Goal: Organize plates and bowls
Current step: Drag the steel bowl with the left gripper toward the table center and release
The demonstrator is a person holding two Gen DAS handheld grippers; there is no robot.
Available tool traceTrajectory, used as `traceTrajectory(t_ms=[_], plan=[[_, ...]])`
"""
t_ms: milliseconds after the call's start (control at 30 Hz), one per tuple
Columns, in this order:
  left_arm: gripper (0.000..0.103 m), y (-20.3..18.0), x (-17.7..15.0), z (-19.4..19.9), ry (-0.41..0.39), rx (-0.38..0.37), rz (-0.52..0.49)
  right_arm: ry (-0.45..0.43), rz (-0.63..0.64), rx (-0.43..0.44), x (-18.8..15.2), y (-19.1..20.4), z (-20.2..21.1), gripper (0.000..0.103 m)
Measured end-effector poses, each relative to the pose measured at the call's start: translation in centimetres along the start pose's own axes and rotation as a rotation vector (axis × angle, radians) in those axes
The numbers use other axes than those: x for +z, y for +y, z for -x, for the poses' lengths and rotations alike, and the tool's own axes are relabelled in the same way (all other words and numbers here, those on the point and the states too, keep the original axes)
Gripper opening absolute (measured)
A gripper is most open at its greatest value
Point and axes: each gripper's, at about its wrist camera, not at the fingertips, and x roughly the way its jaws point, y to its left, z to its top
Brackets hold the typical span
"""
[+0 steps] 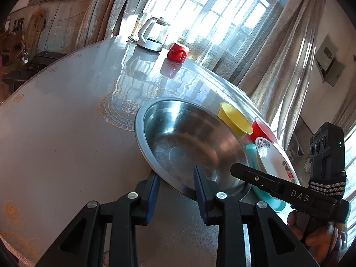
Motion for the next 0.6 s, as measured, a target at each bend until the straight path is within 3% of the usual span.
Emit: traceTrajectory(t_ms=[267, 600], plan=[[0.032, -0.2, -1.2, 0.9, 0.008, 0.042, -0.013, -0.001, 0.022, 0.019, -1.9, 0.5, 0.4, 0.028], [0.041, -0.7, -1.4, 3.1, -0.068, 0.206, -0.065, -0.031, 0.025, -0.002, -1.8, -0.1, 1.0, 0.032]])
